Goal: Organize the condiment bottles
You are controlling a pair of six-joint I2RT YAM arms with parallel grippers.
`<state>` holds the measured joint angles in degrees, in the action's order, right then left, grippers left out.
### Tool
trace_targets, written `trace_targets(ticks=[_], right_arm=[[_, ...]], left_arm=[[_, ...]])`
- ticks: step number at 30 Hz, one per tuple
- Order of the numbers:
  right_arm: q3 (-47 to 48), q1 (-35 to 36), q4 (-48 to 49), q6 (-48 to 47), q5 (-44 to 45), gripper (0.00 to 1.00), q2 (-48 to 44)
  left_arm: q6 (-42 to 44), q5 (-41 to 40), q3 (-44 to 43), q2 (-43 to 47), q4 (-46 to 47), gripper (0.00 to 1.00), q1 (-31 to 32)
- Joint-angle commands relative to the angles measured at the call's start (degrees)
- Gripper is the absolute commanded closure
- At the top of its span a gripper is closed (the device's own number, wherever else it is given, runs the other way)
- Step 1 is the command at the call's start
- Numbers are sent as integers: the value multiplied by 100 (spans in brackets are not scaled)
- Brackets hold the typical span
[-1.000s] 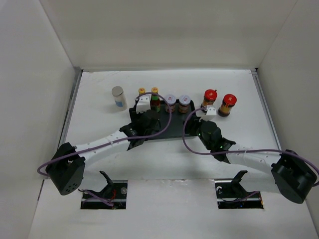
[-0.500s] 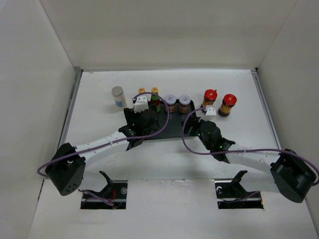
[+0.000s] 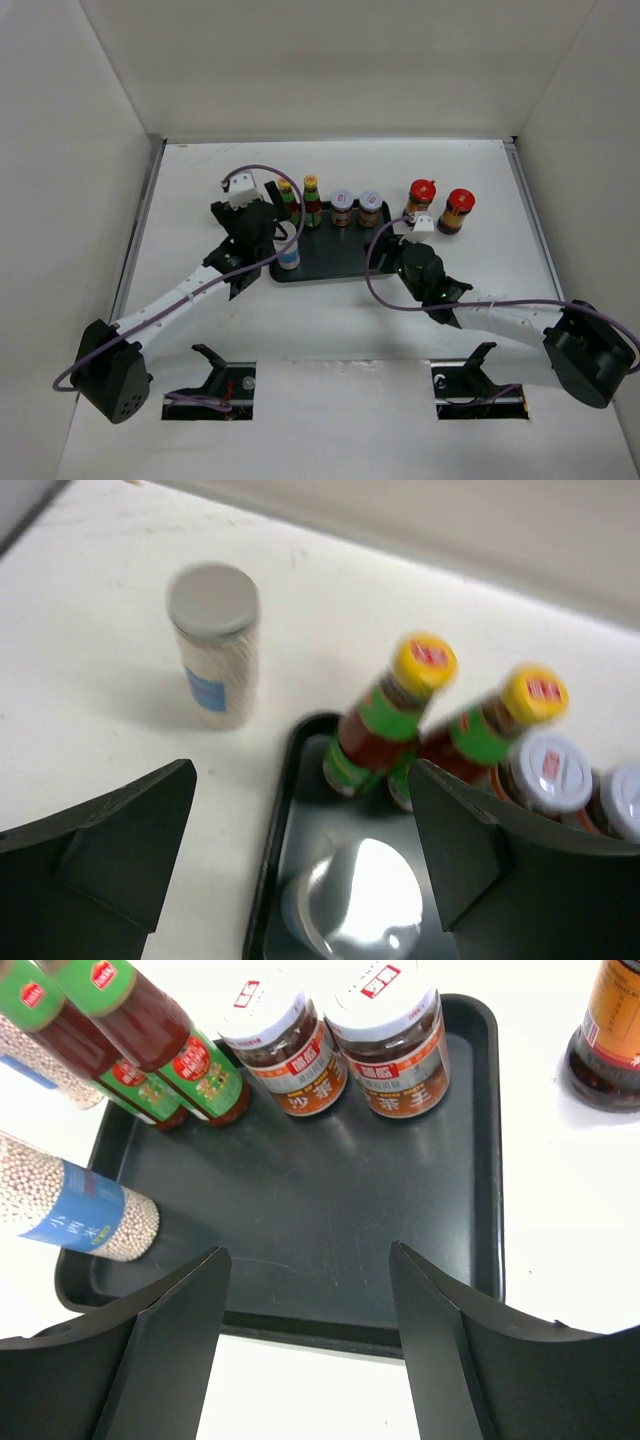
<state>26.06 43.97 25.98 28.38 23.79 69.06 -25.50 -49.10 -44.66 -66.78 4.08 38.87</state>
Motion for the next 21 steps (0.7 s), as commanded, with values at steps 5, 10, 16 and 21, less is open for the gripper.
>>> trace_targets(ticks=[5, 10, 16, 21], right_arm=[[21, 2, 294, -26, 143, 28, -24], [65, 2, 241, -43, 152, 28, -6], [83, 37, 250, -113, 231, 28, -6], [109, 72, 224, -122, 231, 28, 12]], left_arm=[[-263, 507, -736, -492, 199, 10, -1157], [123, 691, -1289, -1423, 251, 9, -1702], [256, 1008, -1703, -2180, 163, 10, -2072], [124, 1201, -1800, -2506, 207, 12, -2266]])
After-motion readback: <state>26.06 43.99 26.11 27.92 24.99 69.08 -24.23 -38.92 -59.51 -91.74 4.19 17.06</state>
